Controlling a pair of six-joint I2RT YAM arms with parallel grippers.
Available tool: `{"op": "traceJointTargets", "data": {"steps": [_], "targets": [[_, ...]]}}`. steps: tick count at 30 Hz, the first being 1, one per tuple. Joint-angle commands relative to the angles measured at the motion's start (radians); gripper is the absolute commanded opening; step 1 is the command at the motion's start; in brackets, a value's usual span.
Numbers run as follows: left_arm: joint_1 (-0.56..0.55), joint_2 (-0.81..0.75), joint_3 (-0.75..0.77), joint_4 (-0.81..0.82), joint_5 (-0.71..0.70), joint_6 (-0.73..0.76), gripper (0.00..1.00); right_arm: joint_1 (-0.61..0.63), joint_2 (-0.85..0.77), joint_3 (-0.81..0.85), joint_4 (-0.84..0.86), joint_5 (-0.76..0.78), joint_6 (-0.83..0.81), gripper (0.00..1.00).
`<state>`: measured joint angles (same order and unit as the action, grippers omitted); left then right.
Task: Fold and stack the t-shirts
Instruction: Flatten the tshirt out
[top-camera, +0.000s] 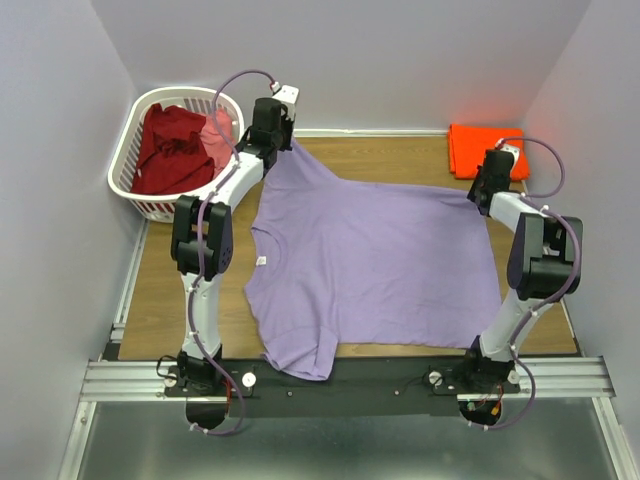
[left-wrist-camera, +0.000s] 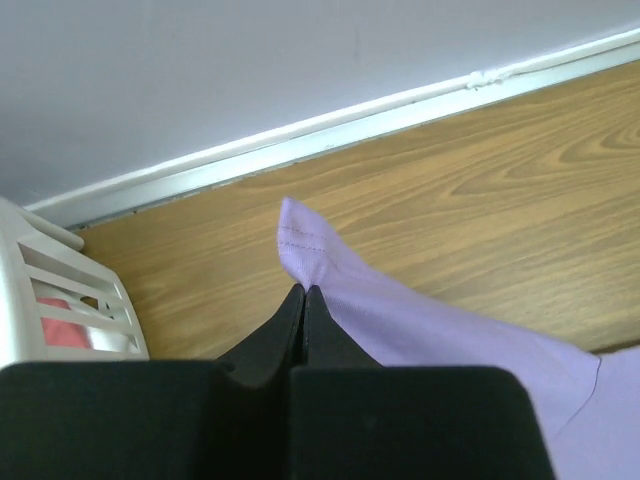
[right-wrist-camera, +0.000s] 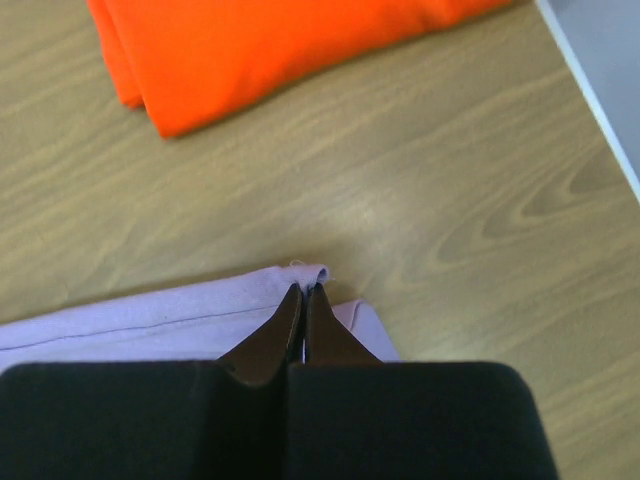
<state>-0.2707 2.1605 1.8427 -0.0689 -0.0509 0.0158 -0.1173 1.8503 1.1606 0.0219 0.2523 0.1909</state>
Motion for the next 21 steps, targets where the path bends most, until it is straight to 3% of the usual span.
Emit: {"op": "traceJointTargets", "data": {"steps": [1, 7, 15, 21], "targets": [[0.001, 0.021, 0.038, 0.021, 0.003, 0.024, 0.00, -0.005, 0.049, 0.062, 0.070, 0.062, -0.002, 0.01], [-0.001, 0.045, 0.066, -0.017, 0.005, 0.019, 0.00, -0.004, 0.072, 0.099, 0.070, 0.033, -0.002, 0.01], [-0.001, -0.079, -0.066, -0.029, 0.006, 0.026, 0.00, -0.005, 0.018, 0.051, 0.056, 0.008, 0.005, 0.01], [-0.001, -0.177, -0.174, -0.058, -0.001, 0.019, 0.00, -0.004, -0.026, 0.004, 0.006, 0.102, 0.030, 0.01]]}}
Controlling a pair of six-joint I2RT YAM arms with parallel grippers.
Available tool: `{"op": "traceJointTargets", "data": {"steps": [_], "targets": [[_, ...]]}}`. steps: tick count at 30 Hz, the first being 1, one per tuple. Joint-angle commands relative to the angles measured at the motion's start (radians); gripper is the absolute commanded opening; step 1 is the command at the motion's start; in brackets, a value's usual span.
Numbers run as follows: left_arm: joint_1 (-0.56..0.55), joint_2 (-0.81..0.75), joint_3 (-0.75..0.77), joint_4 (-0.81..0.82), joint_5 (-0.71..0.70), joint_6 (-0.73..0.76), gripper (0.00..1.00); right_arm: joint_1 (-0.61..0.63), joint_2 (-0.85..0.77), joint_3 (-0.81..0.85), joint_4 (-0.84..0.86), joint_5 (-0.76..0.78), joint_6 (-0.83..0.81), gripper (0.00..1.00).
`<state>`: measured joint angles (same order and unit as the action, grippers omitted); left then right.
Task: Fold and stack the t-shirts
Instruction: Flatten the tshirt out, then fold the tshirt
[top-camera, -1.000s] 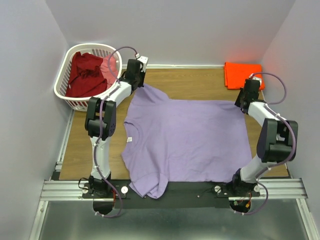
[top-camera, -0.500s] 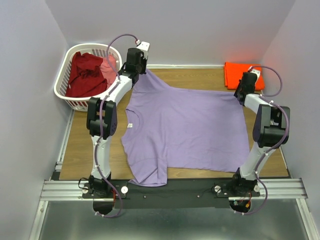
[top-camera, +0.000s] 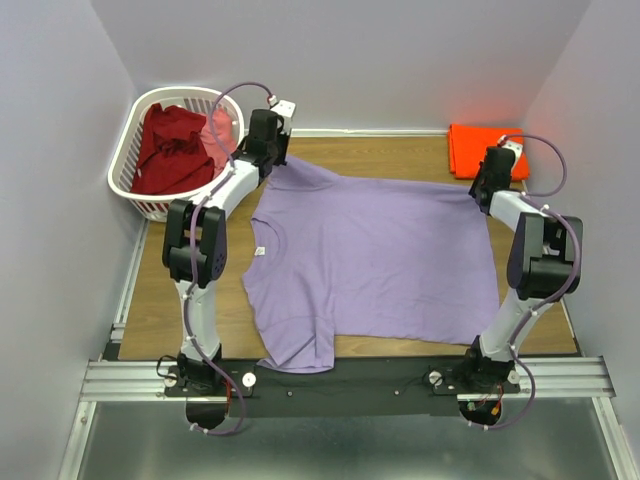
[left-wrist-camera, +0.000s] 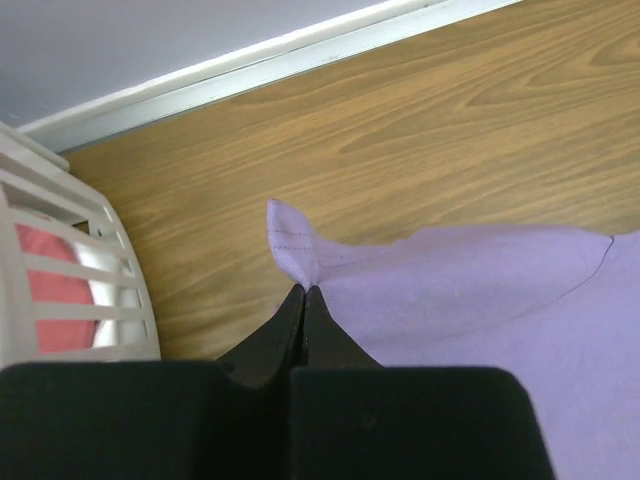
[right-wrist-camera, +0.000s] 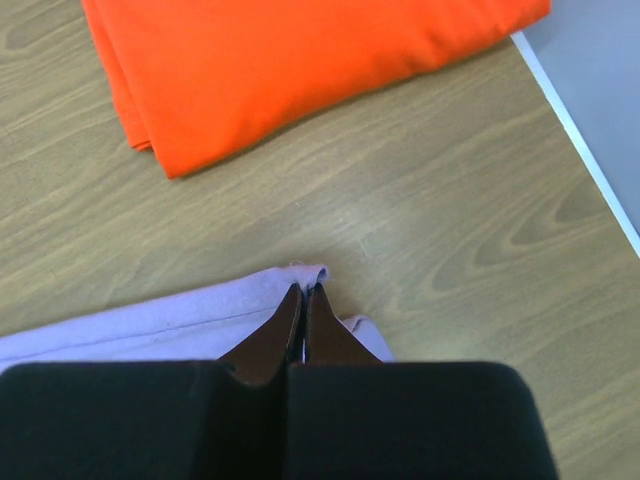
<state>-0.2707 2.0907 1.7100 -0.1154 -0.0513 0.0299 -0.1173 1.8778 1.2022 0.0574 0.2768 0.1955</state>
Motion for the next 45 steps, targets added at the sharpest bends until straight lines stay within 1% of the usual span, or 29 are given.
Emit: {"op": "traceJointTargets", "data": {"steps": [1, 5, 8, 10, 14, 17, 23, 26, 29, 30, 35, 39, 45], "targets": [[0.001, -0.116, -0.053, -0.015, 0.004, 0.004, 0.00, -0.005, -0.060, -0.042, -0.037, 0.090, 0.027, 0.01], [-0.001, -0.184, -0.122, -0.046, 0.021, -0.021, 0.00, -0.004, -0.088, -0.058, -0.054, 0.123, 0.044, 0.01], [-0.002, -0.227, -0.154, -0.069, 0.022, -0.027, 0.00, -0.004, -0.118, -0.078, -0.099, 0.166, 0.062, 0.01], [-0.002, -0.245, -0.180, -0.102, 0.016, -0.065, 0.00, -0.005, -0.129, -0.090, -0.111, 0.186, 0.081, 0.01], [-0.002, -0.309, -0.252, -0.147, 0.037, -0.087, 0.00, -0.005, -0.151, -0.122, -0.139, 0.208, 0.108, 0.01], [-0.009, -0.362, -0.312, -0.156, 0.033, -0.105, 0.00, -0.005, -0.161, -0.141, -0.149, 0.213, 0.128, 0.01], [-0.010, -0.445, -0.380, -0.178, -0.002, -0.134, 0.00, -0.005, -0.190, -0.173, -0.168, 0.243, 0.154, 0.01], [-0.012, -0.497, -0.432, -0.182, 0.008, -0.154, 0.00, -0.005, -0.198, -0.190, -0.171, 0.246, 0.163, 0.01], [-0.015, -0.518, -0.475, -0.187, 0.027, -0.194, 0.00, -0.005, -0.195, -0.204, -0.176, 0.251, 0.171, 0.01], [-0.013, -0.530, -0.512, -0.185, 0.037, -0.202, 0.00, -0.005, -0.195, -0.208, -0.179, 0.255, 0.174, 0.01], [-0.013, -0.526, -0.610, -0.181, 0.011, -0.245, 0.00, -0.005, -0.183, -0.222, -0.179, 0.259, 0.196, 0.01], [-0.018, -0.520, -0.645, -0.184, 0.014, -0.306, 0.00, -0.005, -0.178, -0.225, -0.179, 0.268, 0.202, 0.01], [-0.024, -0.561, -0.716, -0.156, -0.013, -0.372, 0.00, -0.005, -0.158, -0.230, -0.179, 0.249, 0.217, 0.01]]}}
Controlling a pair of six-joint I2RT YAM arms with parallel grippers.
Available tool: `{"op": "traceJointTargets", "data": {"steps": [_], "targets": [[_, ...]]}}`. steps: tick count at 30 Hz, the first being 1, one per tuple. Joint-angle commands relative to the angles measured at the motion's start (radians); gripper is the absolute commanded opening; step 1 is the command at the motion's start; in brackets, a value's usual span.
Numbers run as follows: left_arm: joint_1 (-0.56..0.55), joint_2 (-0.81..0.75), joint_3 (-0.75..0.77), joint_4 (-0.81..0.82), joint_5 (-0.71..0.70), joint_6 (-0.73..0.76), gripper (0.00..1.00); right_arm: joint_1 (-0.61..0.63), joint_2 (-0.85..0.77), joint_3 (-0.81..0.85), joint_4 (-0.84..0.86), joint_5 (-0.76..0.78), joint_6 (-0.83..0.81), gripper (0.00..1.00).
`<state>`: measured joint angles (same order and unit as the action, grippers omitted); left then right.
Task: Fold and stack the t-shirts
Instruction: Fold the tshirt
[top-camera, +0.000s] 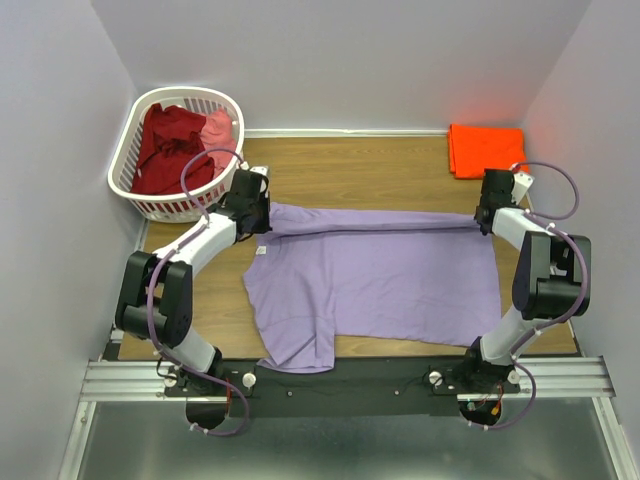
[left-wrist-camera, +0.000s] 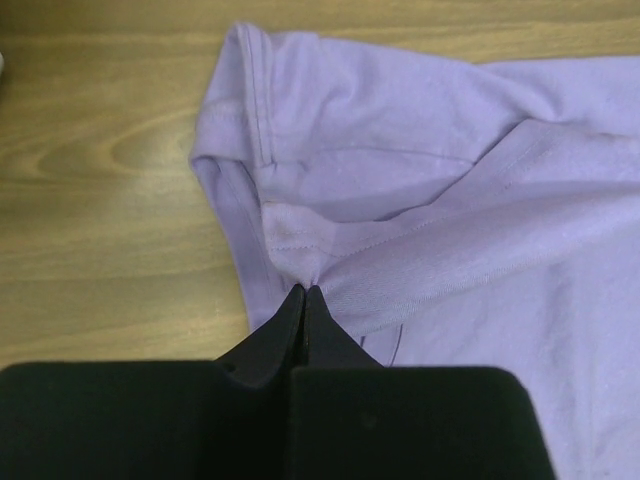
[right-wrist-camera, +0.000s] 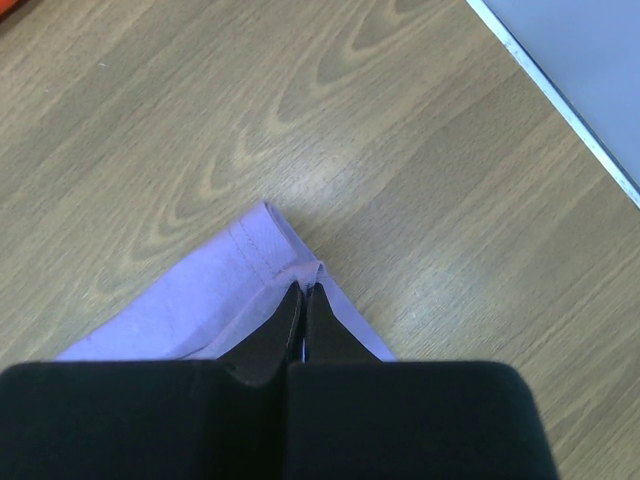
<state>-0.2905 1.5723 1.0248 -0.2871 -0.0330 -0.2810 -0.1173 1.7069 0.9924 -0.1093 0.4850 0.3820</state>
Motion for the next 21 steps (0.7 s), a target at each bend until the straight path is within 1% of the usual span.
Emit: {"op": "traceJointTargets", "data": {"steps": [1, 4, 9, 12, 13, 14, 16, 18, 21], "targets": [[-0.007, -0.049, -0.041, 0.028, -0.030, -0.066, 0.00, -0.005, 0.016, -0.021, -0.012, 0.027, 0.032, 0.01], [-0.012, -0.063, -0.080, 0.054, -0.031, -0.084, 0.00, -0.005, 0.033, -0.028, -0.015, 0.023, 0.043, 0.02], [-0.013, -0.052, -0.094, 0.063, -0.031, -0.098, 0.00, -0.005, 0.025, -0.046, -0.018, 0.032, 0.058, 0.05], [-0.013, -0.058, -0.098, 0.068, -0.041, -0.107, 0.00, -0.005, 0.005, -0.063, -0.021, 0.035, 0.060, 0.14], [-0.013, -0.066, -0.100, 0.071, -0.039, -0.107, 0.00, -0.005, -0.010, -0.070, -0.027, 0.032, 0.061, 0.24], [-0.013, -0.069, -0.101, 0.071, -0.036, -0.107, 0.00, -0.005, -0.022, -0.075, -0.032, 0.029, 0.066, 0.28], [-0.013, -0.081, -0.103, 0.069, -0.028, -0.103, 0.04, -0.004, -0.064, -0.093, -0.039, 0.018, 0.073, 0.32], [-0.015, -0.093, -0.107, 0.071, -0.021, -0.103, 0.07, -0.005, -0.093, -0.103, -0.053, 0.006, 0.081, 0.33], [-0.016, -0.116, -0.111, 0.071, 0.005, -0.096, 0.17, -0.005, -0.164, -0.124, -0.076, 0.006, 0.106, 0.33]]}}
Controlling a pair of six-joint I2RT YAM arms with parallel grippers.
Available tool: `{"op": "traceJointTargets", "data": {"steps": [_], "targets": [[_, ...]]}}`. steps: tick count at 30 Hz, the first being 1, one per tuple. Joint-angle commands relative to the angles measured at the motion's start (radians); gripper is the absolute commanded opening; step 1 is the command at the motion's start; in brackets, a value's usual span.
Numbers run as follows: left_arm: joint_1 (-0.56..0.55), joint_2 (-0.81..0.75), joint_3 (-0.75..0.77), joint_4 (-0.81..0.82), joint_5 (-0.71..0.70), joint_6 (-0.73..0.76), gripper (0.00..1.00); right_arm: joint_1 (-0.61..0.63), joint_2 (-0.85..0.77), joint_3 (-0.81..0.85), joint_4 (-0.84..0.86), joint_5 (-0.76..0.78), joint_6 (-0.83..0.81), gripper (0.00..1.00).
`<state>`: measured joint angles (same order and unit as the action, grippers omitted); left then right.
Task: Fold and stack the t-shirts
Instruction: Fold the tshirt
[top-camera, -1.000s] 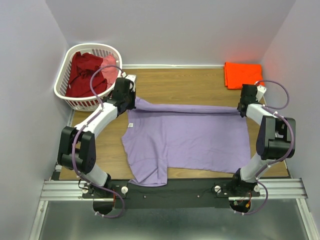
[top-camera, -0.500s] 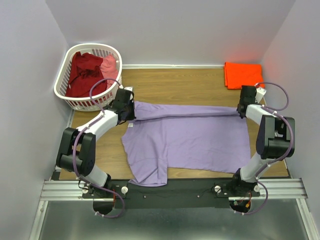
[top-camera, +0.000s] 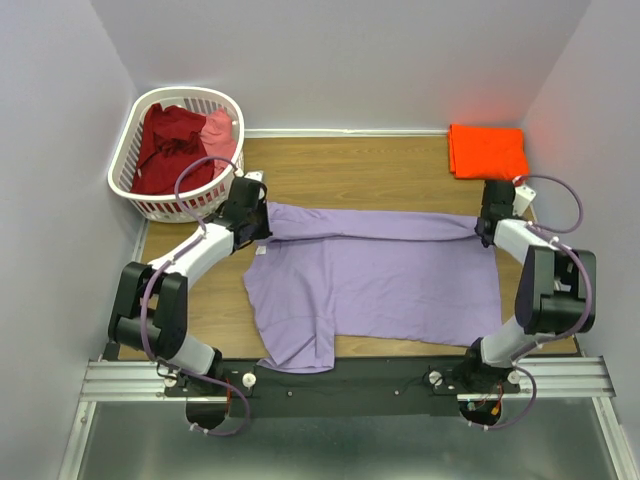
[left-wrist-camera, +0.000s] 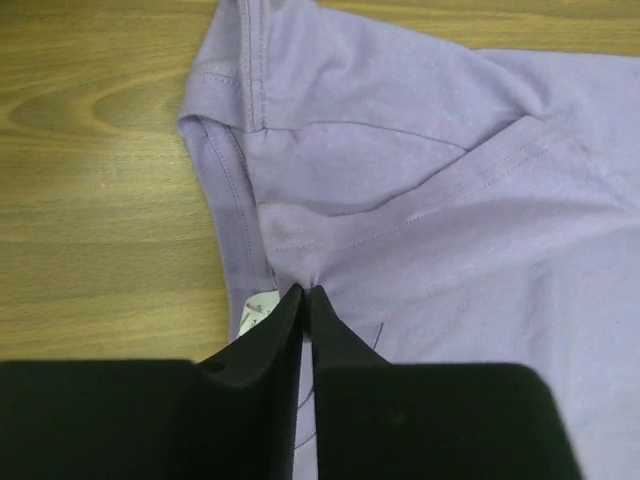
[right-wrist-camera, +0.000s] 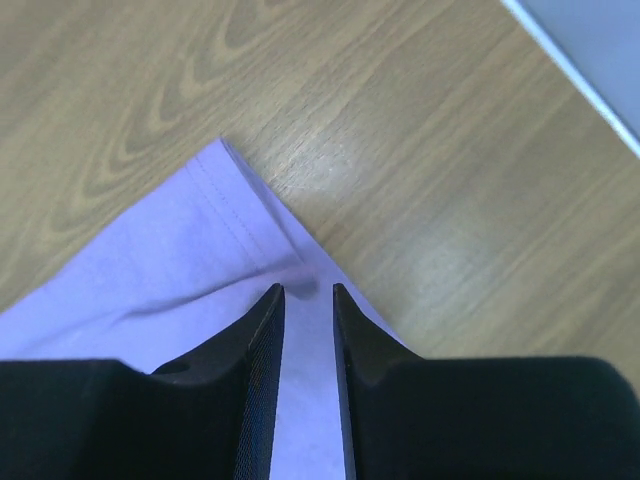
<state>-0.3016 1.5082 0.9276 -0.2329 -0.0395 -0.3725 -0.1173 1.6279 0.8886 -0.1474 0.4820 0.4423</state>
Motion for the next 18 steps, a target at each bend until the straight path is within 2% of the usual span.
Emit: {"op": "traceJointTargets", "data": {"steps": [1, 8, 10, 11, 13, 14, 16, 18], "targets": [[-0.010, -0.065, -0.016, 0.017, 0.024, -0.006, 0.20, -0.005, -0.097, -0.023, -0.043, 0.030, 0.055, 0.33], [-0.021, -0.138, -0.059, -0.006, -0.002, -0.013, 0.23, -0.005, -0.215, -0.043, -0.061, 0.000, 0.081, 0.33], [-0.021, -0.155, -0.062, -0.013, -0.028, -0.016, 0.23, -0.005, -0.232, -0.042, -0.046, -0.089, 0.067, 0.41], [-0.021, -0.169, -0.056, -0.011, -0.031, -0.016, 0.24, -0.005, -0.226, -0.033, -0.038, -0.123, 0.050, 0.41], [-0.021, -0.174, -0.038, -0.011, -0.030, -0.006, 0.37, -0.005, -0.203, -0.016, -0.037, -0.169, 0.036, 0.41], [-0.021, -0.161, -0.015, -0.014, -0.017, 0.000, 0.52, -0.005, -0.186, -0.005, -0.034, -0.207, 0.033, 0.41], [-0.021, -0.125, 0.011, -0.034, -0.008, 0.012, 0.66, -0.005, -0.169, -0.001, -0.029, -0.255, 0.041, 0.41], [-0.021, -0.106, 0.007, -0.037, -0.002, 0.009, 0.68, -0.005, -0.165, -0.004, -0.027, -0.282, 0.058, 0.41]]}}
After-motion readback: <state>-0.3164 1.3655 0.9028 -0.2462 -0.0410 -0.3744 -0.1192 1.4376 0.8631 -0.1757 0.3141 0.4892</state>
